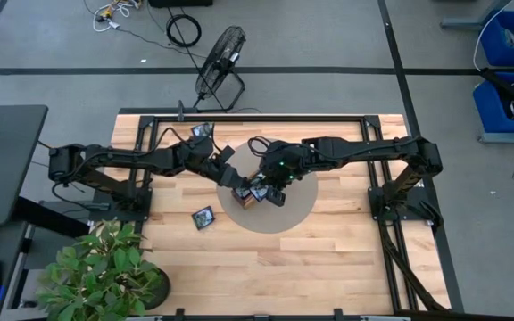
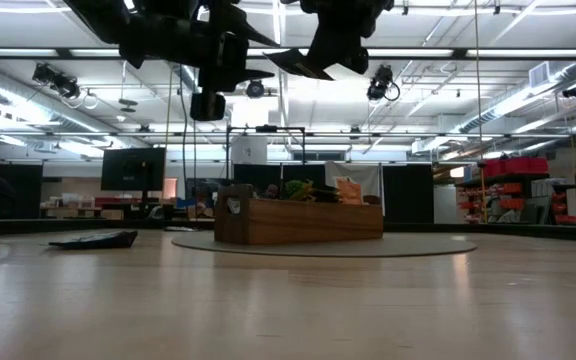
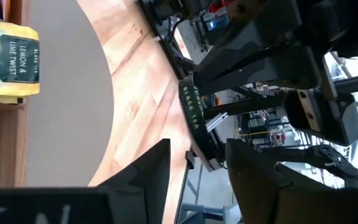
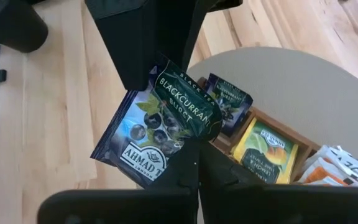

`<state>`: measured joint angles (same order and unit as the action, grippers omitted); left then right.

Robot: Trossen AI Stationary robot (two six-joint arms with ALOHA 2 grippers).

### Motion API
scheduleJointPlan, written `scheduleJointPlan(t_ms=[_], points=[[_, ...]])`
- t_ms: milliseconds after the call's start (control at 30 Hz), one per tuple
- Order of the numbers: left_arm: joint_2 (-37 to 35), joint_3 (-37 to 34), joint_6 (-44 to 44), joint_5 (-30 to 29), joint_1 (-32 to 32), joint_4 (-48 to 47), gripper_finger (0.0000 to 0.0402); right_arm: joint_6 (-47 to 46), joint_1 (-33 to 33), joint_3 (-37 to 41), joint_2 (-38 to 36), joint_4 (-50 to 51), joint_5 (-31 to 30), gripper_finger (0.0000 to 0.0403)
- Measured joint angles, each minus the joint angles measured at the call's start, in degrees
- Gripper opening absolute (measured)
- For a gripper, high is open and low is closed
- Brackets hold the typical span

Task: Pick & Place Tea
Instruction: Put the black tea bag into the left section of the wooden organizer

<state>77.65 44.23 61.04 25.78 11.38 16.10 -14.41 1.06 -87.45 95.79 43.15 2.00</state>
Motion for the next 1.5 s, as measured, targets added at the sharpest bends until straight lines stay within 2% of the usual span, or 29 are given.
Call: scheduleJointPlan(t_ms=[133, 300, 367, 567, 767, 967, 1067, 1267, 1500], points=[[0.0, 0.0, 0.2, 0.0, 0.0, -0.6, 0.0124, 0.1, 0.0, 0.0, 0.0, -0.5, 0.0, 0.0000], [0.0, 0.0, -1.5, 0.0, 0.0, -1.0, 0.0032, 0.3, 0.0, 0.0, 0.0, 0.1, 0.2, 0.0000], [0.0, 0.0, -1.7, 0.0, 0.0, -1.0, 0.0011, 0.5, 0.0, 0.0, 0.0, 0.1, 0.3, 0.0001], [-0.3, 0.0, -3.1, -1.8, 0.1, -1.7, 0.0003, 1.5, -0.1, 0.1, -1.2, 0.7, -0.1, 0.0042], [-2.6, 0.0, -6.6, -6.8, 1.4, -9.8, 0.0002, 0.8, -0.2, 1.0, -5.6, 1.2, -7.6, 0.0126], [-5.2, 0.1, -12.1, -14.7, 1.7, -15.6, 0.0002, -2.3, 0.1, 3.8, -9.5, 1.7, -15.3, 0.0210], [-5.6, 0.1, -13.7, -20.4, 0.6, -18.0, 0.0001, -4.2, 0.3, 6.7, -10.9, 1.9, -16.6, 0.0238], [-5.3, 0.1, -15.5, -29.6, -3.3, -24.4, 0.0001, -8.3, 0.4, 13.0, -14.4, -0.6, -20.1, 0.0264], [-5.2, 0.0, -14.5, -37.5, -6.3, -28.2, 0.0001, -12.2, 1.7, 17.9, -18.3, -1.8, -22.6, 0.0262]])
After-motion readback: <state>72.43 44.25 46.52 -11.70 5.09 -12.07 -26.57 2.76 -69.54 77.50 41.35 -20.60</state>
